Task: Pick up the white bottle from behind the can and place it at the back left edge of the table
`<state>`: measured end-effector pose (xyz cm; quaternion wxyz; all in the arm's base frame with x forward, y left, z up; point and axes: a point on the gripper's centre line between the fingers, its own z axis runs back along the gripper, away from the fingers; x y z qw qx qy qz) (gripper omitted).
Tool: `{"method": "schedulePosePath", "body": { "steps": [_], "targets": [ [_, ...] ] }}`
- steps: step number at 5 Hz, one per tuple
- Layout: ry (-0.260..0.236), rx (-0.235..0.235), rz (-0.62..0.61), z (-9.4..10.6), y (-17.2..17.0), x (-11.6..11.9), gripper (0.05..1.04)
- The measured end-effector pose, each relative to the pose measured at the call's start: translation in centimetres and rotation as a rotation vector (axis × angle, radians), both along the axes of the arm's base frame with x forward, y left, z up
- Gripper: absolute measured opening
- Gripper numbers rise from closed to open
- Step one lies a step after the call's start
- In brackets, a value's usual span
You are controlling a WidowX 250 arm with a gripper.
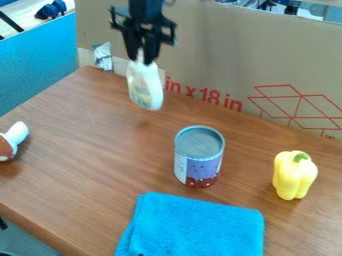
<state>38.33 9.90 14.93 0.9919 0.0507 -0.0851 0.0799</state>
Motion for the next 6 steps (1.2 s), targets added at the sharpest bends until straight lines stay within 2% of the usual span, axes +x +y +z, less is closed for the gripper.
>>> {"method": "schedulePosePath", "body": {
  "steps": [1,2,3,4,5,6],
  "targets": [
    [0.0,0.052,0.174,0.9,5.7,-1.9,0.374],
    [0.121,0.077,0.282,-2.2,10.0,-2.5,0.374],
    [0.174,0.071,0.36,-3.5,12.8,-3.1,0.374],
    [0.181,0.047,0.42,-3.6,15.0,-4.8,0.374],
    [0.191,0.041,0.432,-3.9,15.2,-5.6,0.374],
    [0.15,-0.021,0.43,-4.0,15.0,-6.2,0.373]
  ]
}}
